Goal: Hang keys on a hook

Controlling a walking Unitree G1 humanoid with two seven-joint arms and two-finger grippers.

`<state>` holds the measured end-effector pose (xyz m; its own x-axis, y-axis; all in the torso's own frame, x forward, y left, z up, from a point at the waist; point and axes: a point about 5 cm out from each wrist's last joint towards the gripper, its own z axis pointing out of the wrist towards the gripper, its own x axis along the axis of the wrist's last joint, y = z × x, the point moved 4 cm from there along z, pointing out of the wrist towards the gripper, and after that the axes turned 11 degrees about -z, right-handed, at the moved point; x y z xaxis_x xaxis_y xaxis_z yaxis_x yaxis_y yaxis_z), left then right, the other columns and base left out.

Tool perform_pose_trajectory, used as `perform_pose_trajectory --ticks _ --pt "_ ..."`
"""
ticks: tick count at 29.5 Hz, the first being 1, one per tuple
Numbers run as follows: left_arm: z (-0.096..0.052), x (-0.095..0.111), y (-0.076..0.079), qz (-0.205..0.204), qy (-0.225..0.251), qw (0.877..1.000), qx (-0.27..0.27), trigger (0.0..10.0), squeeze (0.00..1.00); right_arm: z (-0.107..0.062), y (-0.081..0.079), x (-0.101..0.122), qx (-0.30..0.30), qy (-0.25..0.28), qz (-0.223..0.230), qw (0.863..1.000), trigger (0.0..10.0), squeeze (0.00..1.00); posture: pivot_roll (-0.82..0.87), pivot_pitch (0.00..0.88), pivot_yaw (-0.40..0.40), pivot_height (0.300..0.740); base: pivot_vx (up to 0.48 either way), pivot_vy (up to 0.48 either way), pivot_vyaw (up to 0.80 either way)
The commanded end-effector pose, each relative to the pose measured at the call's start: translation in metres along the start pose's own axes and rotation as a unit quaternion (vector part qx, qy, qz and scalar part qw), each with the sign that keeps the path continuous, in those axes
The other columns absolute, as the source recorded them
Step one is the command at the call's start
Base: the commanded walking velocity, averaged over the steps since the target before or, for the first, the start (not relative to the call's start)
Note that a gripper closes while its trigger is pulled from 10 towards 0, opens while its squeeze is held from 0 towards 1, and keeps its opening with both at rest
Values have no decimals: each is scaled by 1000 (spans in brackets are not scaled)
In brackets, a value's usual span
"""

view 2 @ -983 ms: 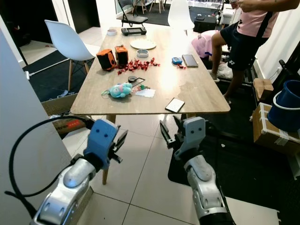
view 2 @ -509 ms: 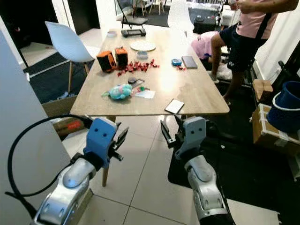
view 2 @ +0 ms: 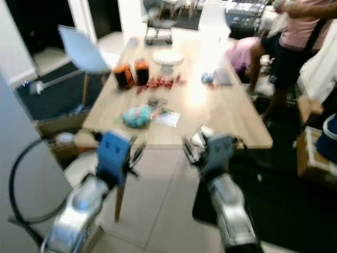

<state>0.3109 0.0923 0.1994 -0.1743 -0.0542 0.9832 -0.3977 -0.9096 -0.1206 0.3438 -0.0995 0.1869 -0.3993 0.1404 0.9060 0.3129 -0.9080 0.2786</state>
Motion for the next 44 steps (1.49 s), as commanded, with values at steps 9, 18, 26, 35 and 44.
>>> perform_pose_trajectory --ticks 9,18,26,35,44 --pt "-1 -3 7 -6 -4 1000 -10 10000 0 -5 9 -4 -12 -11 -4 1000 10000 0 121 117 -29 740 480 0 0" --pt "-1 -5 4 -10 -11 1000 -1 10000 0 -5 8 -3 -10 -12 -4 1000 10000 0 121 118 -29 740 444 0 0" --pt "-2 -9 1 20 -39 999 -12 10000 0 -4 8 -3 -7 -13 -4 1000 10000 0 124 120 -29 740 0 0 0" --pt "-22 -23 -16 149 -123 979 -64 10000 0 -9 5 -8 2 -23 -9 1000 10000 0 123 127 -22 740 0 0 0" --pt "-36 -21 -50 229 -181 953 -75 10000 1000 -8 5 -10 0 -25 -7 1000 10000 0 133 124 -20 740 0 0 0"
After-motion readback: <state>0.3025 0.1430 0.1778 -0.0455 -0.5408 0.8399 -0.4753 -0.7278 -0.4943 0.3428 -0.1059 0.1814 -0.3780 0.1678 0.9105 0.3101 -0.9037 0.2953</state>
